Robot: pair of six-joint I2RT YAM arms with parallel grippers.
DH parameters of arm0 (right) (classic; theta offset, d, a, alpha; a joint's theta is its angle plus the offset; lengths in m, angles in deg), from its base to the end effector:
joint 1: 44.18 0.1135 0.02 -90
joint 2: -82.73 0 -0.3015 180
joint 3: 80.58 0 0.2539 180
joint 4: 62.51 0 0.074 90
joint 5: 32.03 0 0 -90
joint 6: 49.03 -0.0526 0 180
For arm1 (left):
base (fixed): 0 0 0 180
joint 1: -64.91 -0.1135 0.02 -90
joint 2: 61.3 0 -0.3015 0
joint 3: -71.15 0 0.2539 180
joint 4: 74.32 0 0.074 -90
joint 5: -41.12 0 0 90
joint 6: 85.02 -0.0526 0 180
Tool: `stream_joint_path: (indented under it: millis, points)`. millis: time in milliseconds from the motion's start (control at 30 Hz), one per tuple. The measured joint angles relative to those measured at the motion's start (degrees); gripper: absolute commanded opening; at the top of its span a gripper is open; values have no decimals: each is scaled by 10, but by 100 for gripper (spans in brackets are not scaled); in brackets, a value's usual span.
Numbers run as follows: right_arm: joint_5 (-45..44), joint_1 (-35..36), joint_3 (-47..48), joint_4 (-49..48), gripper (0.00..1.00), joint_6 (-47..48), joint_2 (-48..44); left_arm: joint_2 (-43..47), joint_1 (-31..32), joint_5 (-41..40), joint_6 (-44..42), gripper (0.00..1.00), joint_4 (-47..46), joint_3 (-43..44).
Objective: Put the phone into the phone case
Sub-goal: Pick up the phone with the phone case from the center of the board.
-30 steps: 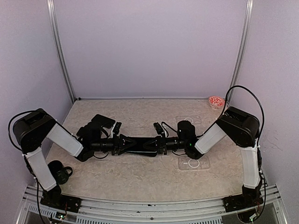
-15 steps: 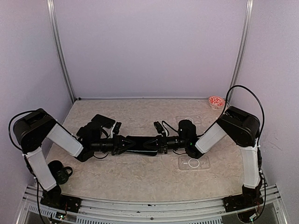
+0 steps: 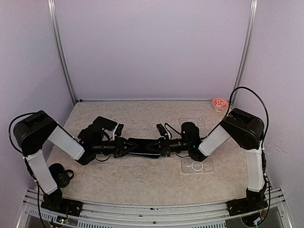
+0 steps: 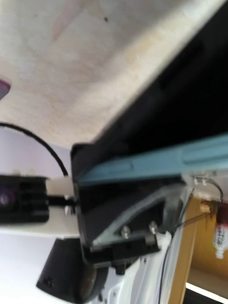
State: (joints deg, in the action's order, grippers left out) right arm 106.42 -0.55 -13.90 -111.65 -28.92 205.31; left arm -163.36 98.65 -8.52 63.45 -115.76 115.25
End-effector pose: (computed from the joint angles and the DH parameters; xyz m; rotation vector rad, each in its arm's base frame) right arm 0.2861 0.3271 0.1445 -0.3315 2.1768 2.0236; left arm 0.2531 -0.2100 0.1607 0.1138 2.1890 -1.6757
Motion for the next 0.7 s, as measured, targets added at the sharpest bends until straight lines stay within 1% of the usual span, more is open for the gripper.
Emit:
stream_joint_path:
  millis: [100,233,533,700]
  points:
    - [-11,1,2,14,29,4,0,0,2,7,8,0,-7,0]
    - [-9,0,6,20,35,9,-1,0,0,18,16,0,-29,-1]
    - [-9,0,8,45,40,25,-16,0,-1,18,17,0,-36,-5]
    - [-8,-2,8,74,45,35,-30,1,-4,23,12,0,-34,-5]
